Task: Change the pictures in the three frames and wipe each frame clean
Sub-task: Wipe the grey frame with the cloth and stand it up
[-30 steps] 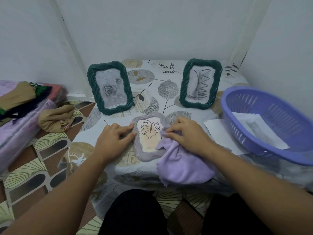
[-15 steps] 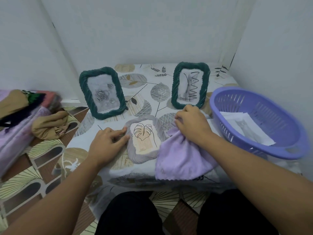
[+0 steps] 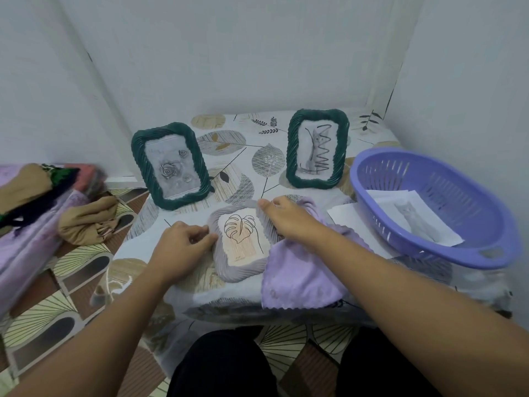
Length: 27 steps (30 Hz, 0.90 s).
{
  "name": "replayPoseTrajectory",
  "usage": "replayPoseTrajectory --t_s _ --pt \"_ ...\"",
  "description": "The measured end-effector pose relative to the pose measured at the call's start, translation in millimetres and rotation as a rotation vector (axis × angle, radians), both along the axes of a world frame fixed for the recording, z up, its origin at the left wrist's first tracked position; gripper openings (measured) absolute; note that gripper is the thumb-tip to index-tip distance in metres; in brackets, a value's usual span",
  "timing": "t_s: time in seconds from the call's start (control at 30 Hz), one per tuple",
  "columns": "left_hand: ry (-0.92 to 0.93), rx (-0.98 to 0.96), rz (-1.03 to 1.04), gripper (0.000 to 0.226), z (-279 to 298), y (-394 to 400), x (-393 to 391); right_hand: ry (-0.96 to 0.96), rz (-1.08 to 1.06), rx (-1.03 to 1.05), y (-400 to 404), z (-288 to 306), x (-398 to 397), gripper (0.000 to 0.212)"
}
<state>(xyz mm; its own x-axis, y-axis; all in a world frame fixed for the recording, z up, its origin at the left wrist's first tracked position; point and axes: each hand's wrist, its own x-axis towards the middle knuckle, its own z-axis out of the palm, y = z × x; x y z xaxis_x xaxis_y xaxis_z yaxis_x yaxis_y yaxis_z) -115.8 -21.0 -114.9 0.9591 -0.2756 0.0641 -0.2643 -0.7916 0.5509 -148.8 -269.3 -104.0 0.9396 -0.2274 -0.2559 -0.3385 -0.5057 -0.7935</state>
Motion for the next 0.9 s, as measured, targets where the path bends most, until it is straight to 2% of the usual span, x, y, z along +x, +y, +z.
replayPoseTrajectory --t_s 0.1,0.2,0.37,0.43,0.53,0.7,0.73,0.83,0.9 --pt "0.118 -0.062 0.093 0.034 7 -11 1 0.013 -0.036 0.052 0 -5 6 0.075" --pt "0.307 -0.296 0.237 0.03 11 -23 -2 0.013 -0.069 0.114 2 -5 7 0.084" --pt "0.467 -0.527 0.299 0.043 21 -34 -5 0.027 -0.115 0.158 5 -8 7 0.09" --pt "0.491 -0.614 0.338 0.044 26 -41 -7 0.009 -0.13 0.196 6 -11 9 0.094" --pt "0.499 -0.788 0.416 0.039 29 -45 -2 -0.018 -0.116 0.292 3 -23 13 0.088" --pt "0.523 -0.897 0.366 0.013 38 -37 10 -0.002 -0.123 0.438 4 -4 11 0.056" --pt "0.523 -0.92 0.36 0.011 43 -36 11 0.017 -0.115 0.493 4 -1 13 0.059" --pt "0.559 -0.981 0.329 0.012 56 -34 14 0.104 -0.073 0.624 6 14 13 0.087" --pt "0.595 -1.03 0.306 0.013 62 -35 13 0.121 -0.036 0.674 6 22 12 0.074"
